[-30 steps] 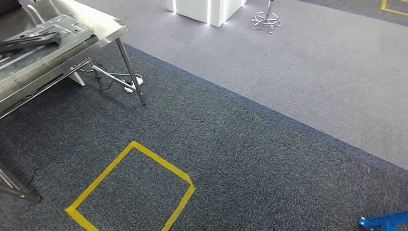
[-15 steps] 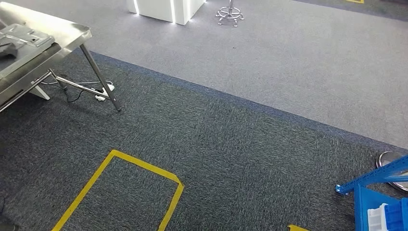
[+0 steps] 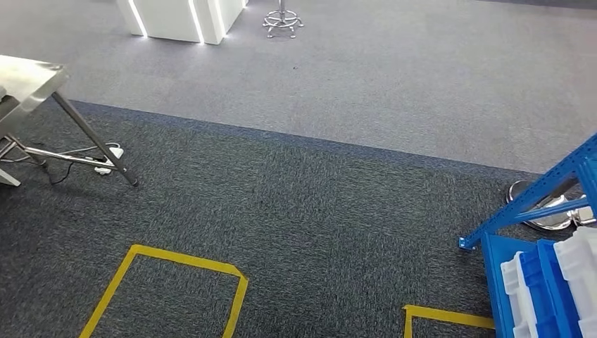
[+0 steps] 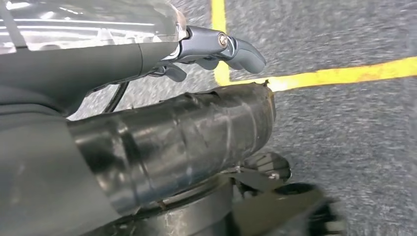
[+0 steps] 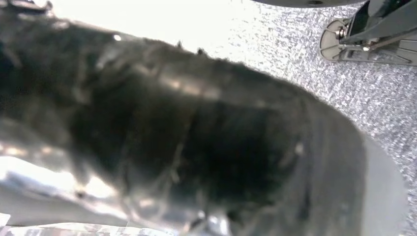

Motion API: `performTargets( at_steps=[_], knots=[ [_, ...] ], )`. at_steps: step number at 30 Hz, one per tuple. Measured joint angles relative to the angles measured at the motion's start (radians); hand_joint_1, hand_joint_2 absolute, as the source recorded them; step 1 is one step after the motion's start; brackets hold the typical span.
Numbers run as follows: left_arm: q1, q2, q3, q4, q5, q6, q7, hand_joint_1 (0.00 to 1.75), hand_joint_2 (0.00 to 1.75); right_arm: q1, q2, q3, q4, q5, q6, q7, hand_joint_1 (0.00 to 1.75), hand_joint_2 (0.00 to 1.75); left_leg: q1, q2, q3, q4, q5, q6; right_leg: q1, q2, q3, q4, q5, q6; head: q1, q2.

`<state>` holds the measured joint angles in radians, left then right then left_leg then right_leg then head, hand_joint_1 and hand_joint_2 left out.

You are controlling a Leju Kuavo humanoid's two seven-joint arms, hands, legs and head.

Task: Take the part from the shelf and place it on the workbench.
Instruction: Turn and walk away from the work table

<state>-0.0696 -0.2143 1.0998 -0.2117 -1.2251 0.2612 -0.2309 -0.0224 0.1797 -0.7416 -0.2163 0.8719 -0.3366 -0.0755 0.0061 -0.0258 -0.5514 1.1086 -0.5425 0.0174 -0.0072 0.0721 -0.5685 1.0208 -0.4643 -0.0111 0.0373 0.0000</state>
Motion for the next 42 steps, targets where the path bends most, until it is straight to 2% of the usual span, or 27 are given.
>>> performTargets(
  at_steps=[1,3,5,7,9,11,12,13,14,15,17,18,20,21,22,24,26,27,28,30,32,34,35,36,38,40,42],
  knots=[
    [-0.001,0.000,0.000,0.000,-0.002,0.000,-0.001,0.00,0.00,-0.001,0.000,0.000,0.000,0.003,0.002,0.001,0.00,0.00,0.000,-0.019,0.022,-0.053,0.019,0.003,0.000,0.011,-0.003,0.004,0.000,0.005,0.000,0.000],
    [-0.003,0.000,0.000,0.000,-0.004,0.002,-0.002,0.00,0.00,-0.001,0.000,0.000,0.000,0.007,0.005,0.001,0.00,0.00,-0.002,-0.038,0.034,-0.089,0.023,0.009,-0.001,0.029,-0.011,0.006,0.003,0.019,0.000,0.000],
    [-0.005,0.000,0.000,0.000,-0.004,0.002,-0.004,0.00,0.00,0.002,0.000,0.000,0.000,0.009,0.006,0.000,0.00,0.00,-0.002,-0.018,0.036,-0.097,0.031,0.021,-0.004,0.039,-0.015,0.004,0.008,0.031,0.000,0.000],
    [-0.006,0.000,0.000,0.000,-0.005,0.002,-0.006,0.00,0.00,0.004,-0.001,0.000,0.000,0.010,0.006,-0.004,0.00,0.00,0.001,0.005,0.038,-0.110,0.042,0.035,-0.003,-0.001,-0.026,0.026,-0.010,0.039,0.002,0.000],
    [-0.005,0.000,0.000,0.000,-0.005,0.002,-0.009,0.00,0.00,0.002,-0.002,0.000,0.000,0.010,0.006,-0.008,0.00,0.00,-0.001,0.029,0.036,-0.114,0.046,0.041,-0.004,-0.053,-0.066,0.116,-0.070,0.045,0.005,0.000],
    [-0.002,0.000,0.000,0.000,-0.005,0.002,-0.009,0.00,0.00,0.000,-0.002,0.000,0.000,0.010,0.007,-0.010,0.00,0.00,-0.003,0.057,0.033,-0.114,0.046,0.044,-0.007,-0.064,-0.117,0.234,-0.125,0.053,0.005,0.000],
    [-0.002,0.000,0.000,0.000,-0.005,0.002,-0.009,0.00,0.00,0.000,-0.002,0.000,0.000,0.010,0.007,-0.012,0.00,0.00,-0.004,0.071,0.033,-0.113,0.044,0.044,-0.007,-0.065,-0.126,0.259,-0.127,0.056,0.005,0.000],
    [-0.002,0.000,0.000,0.000,-0.005,0.002,-0.009,0.00,0.00,0.001,-0.002,0.000,0.000,0.010,0.006,-0.012,0.00,0.00,-0.004,0.084,0.034,-0.113,0.043,0.044,-0.007,-0.068,-0.116,0.247,-0.110,0.058,0.005,0.000],
    [-0.003,0.000,0.000,0.000,-0.005,0.002,-0.009,0.00,0.00,0.002,-0.002,0.000,0.000,0.010,0.006,-0.013,0.00,0.00,-0.004,0.094,0.036,-0.112,0.040,0.042,-0.007,-0.076,-0.088,0.198,-0.079,0.058,0.005,0.000],
    [-0.004,0.000,0.000,0.000,-0.005,0.002,-0.009,0.00,0.00,0.003,-0.003,0.000,0.000,0.010,0.006,-0.013,0.00,0.00,-0.004,0.104,0.039,-0.110,0.037,0.039,-0.006,-0.098,-0.051,0.128,-0.049,0.056,0.005,0.000],
    [-0.005,0.000,0.000,0.000,-0.005,0.002,-0.009,0.00,0.00,0.000,-0.004,0.000,0.000,0.010,0.006,-0.013,0.00,0.00,-0.010,0.121,0.043,-0.105,0.029,0.029,0.001,-0.140,0.000,0.024,-0.017,0.043,0.005,0.000],
    [-0.005,0.000,0.000,0.000,-0.005,0.002,-0.009,0.00,0.00,-0.001,-0.004,0.000,0.000,0.010,0.006,-0.013,0.00,0.00,-0.013,0.129,0.044,-0.103,0.026,0.024,0.004,-0.151,0.008,0.005,-0.016,0.036,0.005,0.000],
    [-0.007,0.000,0.000,0.000,-0.005,0.002,-0.009,0.00,0.00,-0.001,-0.005,0.000,0.000,0.010,0.006,-0.012,0.00,0.00,-0.015,0.145,0.049,-0.103,0.022,0.016,0.007,-0.132,0.006,0.003,-0.015,0.020,0.004,0.000],
    [-0.009,0.000,0.000,0.000,-0.005,0.002,-0.009,0.00,0.00,0.000,-0.005,0.000,0.000,0.010,0.006,-0.011,0.00,0.00,-0.013,0.141,0.050,-0.099,0.017,0.010,0.006,-0.123,0.006,0.000,-0.013,0.014,0.004,0.000],
    [-0.010,0.000,0.000,0.000,-0.005,0.002,-0.009,0.00,0.00,0.000,-0.005,0.000,0.000,0.011,0.005,-0.010,0.00,0.00,-0.010,0.121,0.046,-0.084,0.004,0.004,0.004,-0.113,0.006,-0.003,-0.011,0.008,0.004,0.000],
    [-0.008,-0.001,0.000,0.000,-0.004,0.001,-0.009,0.00,0.00,-0.002,-0.005,0.000,0.000,0.011,0.005,-0.007,0.00,0.00,-0.004,0.065,0.007,0.004,-0.051,-0.007,0.000,-0.091,0.006,-0.007,-0.006,-0.003,0.004,0.000],
    [-0.005,-0.001,0.000,0.000,-0.004,0.000,-0.008,0.00,0.00,-0.004,-0.005,0.000,0.000,0.015,0.005,-0.004,0.00,0.00,-0.002,0.038,-0.057,0.138,-0.109,-0.011,0.001,-0.066,0.002,-0.005,-0.005,-0.007,0.004,0.000],
    [-0.004,-0.001,0.000,0.000,-0.003,0.000,-0.007,0.00,0.00,-0.005,-0.005,0.000,0.000,0.017,0.005,-0.003,0.00,0.00,-0.002,0.036,-0.078,0.179,-0.116,-0.011,0.002,-0.052,0.000,-0.003,-0.004,-0.008,0.004,0.000],
    [-0.003,-0.001,0.000,0.000,-0.002,-0.001,-0.007,0.00,0.00,-0.004,-0.005,0.000,0.000,0.020,0.005,-0.001,0.00,0.00,-0.002,0.036,-0.082,0.183,-0.102,-0.009,0.002,-0.037,0.000,-0.001,-0.004,-0.008,0.004,0.000],
    [-0.003,0.000,0.000,0.000,0.001,-0.001,-0.008,0.00,0.00,-0.005,-0.005,0.000,0.000,0.024,0.005,0.000,0.00,0.00,-0.002,0.019,-0.040,0.082,-0.029,-0.003,0.001,-0.009,0.000,0.003,-0.005,-0.007,0.004,0.000],
    [-0.004,0.000,0.001,0.000,0.006,-0.001,-0.009,0.00,0.00,-0.007,-0.004,0.000,0.000,0.026,0.005,-0.001,0.00,0.00,-0.001,-0.030,0.010,-0.043,0.023,0.006,0.002,0.016,-0.004,0.007,-0.004,-0.001,0.004,0.000],
    [-0.006,0.001,0.002,0.000,0.010,-0.001,-0.010,0.00,0.00,-0.009,-0.003,0.000,0.000,0.028,0.005,-0.004,0.00,0.00,-0.003,-0.054,0.025,-0.086,0.031,0.012,0.000,0.037,-0.011,0.008,0.001,0.011,0.004,0.000],
    [-0.008,0.001,0.002,0.000,0.011,-0.001,-0.010,0.00,0.00,-0.009,-0.003,0.000,0.000,0.029,0.005,-0.005,0.00,0.00,-0.003,-0.043,0.026,-0.090,0.034,0.016,-0.001,0.049,-0.014,0.006,0.004,0.019,0.004,0.000],
    [-0.009,0.000,0.002,0.000,0.012,-0.001,-0.010,0.00,0.00,-0.008,-0.003,0.000,0.000,0.029,0.004,-0.006,0.00,0.00,-0.002,-0.030,0.029,-0.095,0.038,0.022,-0.003,0.051,-0.016,0.007,0.005,0.025,0.004,0.000],
    [-0.009,0.000,0.002,0.000,0.014,-0.002,-0.010,0.00,0.00,-0.007,-0.003,0.000,0.000,0.029,0.004,-0.006,0.00,0.00,0.002,-0.004,0.033,-0.107,0.048,0.036,0.000,0.015,-0.035,0.043,-0.022,0.034,0.007,0.000],
    [-0.007,0.000,0.003,0.000,0.014,-0.002,-0.010,0.00,0.00,-0.009,-0.003,0.000,0.000,0.029,0.004,-0.006,0.00,0.00,0.001,0.023,0.032,-0.112,0.052,0.044,0.001,-0.040,-0.085,0.151,-0.085,0.038,0.010,0.000],
    [-0.004,0.000,0.003,0.000,0.014,-0.003,-0.010,0.00,0.00,-0.010,-0.003,0.000,0.000,0.029,0.004,-0.005,0.00,0.00,-0.001,0.053,0.031,-0.111,0.050,0.045,-0.003,-0.059,-0.136,0.258,-0.126,0.044,0.011,0.000]
  ],
)
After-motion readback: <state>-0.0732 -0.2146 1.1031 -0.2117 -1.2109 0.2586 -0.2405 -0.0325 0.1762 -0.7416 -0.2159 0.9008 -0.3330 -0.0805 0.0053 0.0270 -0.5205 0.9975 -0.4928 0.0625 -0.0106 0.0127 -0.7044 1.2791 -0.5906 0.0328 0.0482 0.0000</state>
